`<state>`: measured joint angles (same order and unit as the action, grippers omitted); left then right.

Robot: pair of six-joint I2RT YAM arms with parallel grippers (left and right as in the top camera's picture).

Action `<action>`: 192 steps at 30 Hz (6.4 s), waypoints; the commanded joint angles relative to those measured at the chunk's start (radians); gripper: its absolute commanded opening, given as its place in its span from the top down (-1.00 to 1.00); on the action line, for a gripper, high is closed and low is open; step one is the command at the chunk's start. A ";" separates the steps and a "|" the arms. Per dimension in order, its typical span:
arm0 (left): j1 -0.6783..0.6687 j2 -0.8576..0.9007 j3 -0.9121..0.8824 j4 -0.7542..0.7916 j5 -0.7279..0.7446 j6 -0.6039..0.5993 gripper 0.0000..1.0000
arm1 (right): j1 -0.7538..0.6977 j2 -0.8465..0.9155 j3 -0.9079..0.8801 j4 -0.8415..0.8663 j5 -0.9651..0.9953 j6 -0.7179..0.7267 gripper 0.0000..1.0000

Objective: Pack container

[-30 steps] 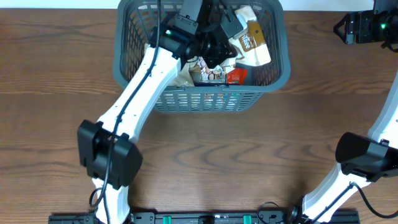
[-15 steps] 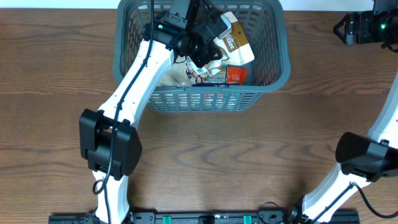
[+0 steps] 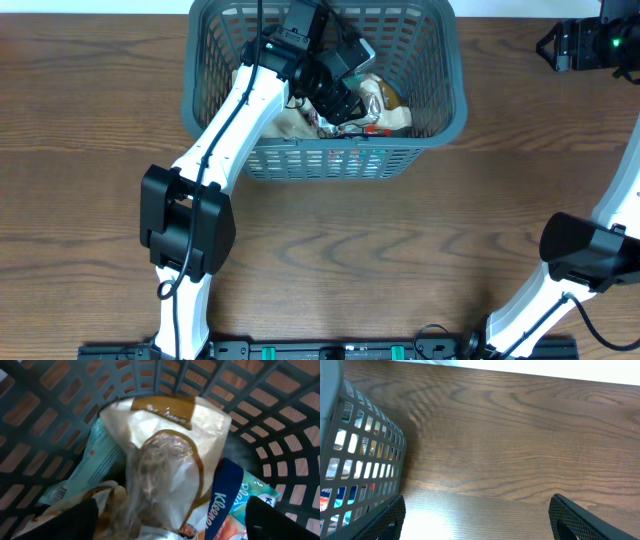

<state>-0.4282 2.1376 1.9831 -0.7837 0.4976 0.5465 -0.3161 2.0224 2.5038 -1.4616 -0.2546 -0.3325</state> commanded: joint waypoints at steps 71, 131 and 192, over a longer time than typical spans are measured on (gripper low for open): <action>0.514 -0.679 -0.200 -0.542 -0.472 -0.438 -0.97 | 0.062 -0.119 0.000 -0.147 0.309 0.328 -0.98; 0.514 -1.138 -1.033 -0.078 -0.352 -0.447 -0.97 | 0.251 -0.286 0.000 -0.210 0.158 0.317 -0.99; 0.514 -1.138 -1.033 -0.078 -0.352 -0.447 -0.97 | 0.324 -1.277 -1.508 1.020 0.159 0.268 -0.98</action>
<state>0.0875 1.0023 0.9535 -0.8627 0.1360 0.1013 0.0158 0.8291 1.0771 -0.4625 -0.0704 -0.0589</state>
